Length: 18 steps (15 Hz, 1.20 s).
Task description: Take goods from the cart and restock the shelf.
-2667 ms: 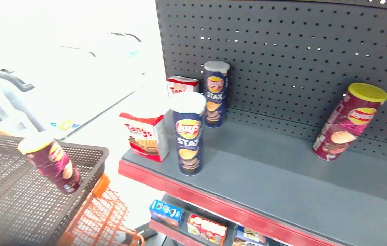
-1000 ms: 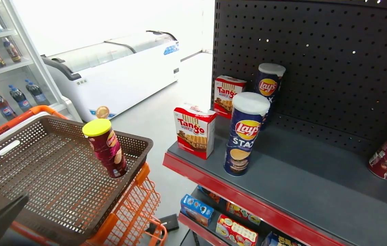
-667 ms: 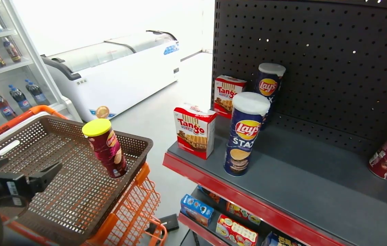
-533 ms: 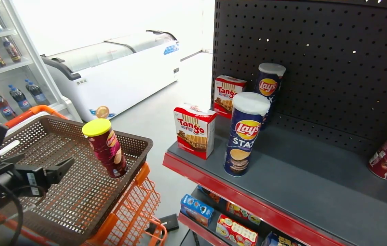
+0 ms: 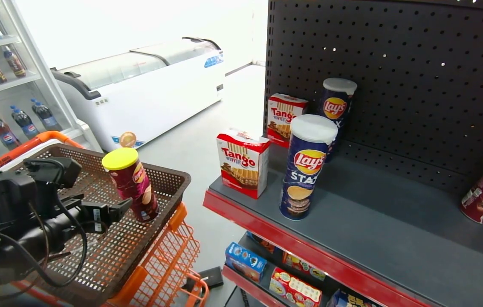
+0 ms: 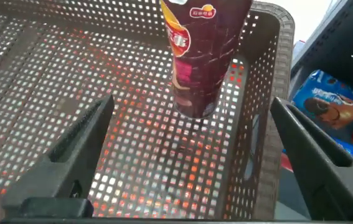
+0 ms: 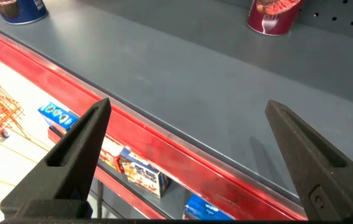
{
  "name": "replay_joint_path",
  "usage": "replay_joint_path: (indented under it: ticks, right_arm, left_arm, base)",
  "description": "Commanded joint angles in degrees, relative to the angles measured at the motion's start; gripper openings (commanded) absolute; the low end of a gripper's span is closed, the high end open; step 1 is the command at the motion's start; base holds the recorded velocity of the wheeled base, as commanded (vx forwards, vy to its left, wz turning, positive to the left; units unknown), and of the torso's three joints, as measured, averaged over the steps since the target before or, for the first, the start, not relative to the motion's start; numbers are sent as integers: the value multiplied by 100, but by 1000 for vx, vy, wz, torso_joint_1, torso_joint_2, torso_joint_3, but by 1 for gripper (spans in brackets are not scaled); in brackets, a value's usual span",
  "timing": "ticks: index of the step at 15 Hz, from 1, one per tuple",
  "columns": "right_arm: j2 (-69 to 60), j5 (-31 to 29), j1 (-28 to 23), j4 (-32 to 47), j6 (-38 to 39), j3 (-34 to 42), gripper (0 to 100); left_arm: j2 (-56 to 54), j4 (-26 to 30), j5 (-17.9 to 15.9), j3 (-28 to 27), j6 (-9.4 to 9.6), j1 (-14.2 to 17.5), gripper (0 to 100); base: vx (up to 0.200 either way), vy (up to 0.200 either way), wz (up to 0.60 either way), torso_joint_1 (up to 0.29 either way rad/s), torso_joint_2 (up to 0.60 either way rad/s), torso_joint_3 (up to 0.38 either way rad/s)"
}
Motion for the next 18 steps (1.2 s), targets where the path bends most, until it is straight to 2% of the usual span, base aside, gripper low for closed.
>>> replay_joint_path:
  ticks: [1, 8, 15, 18]
  right_arm:
    - [1, 1, 4, -4, -1, 0, 100]
    - [1, 1, 4, 5, -1, 0, 100]
    - [1, 1, 4, -4, -1, 0, 100]
    - [1, 1, -5, -4, -1, 0, 100]
  left_arm:
    - [822, -354, 15, -181, -23, -74, 100]
    - [1921, -1110, 15, -990, -32, -57, 100]
    - [2475, -1321, 32, -1552, -23, -66, 100]
    - [2466, -1268, 85, -1596, -32, -74, 100]
  base:
    - [0, 0, 0, 0, 0, 0]
    - [0, 0, 0, 0, 0, 0]
    - [0, 0, 0, 0, 0, 0]
    - [0, 0, 0, 0, 0, 0]
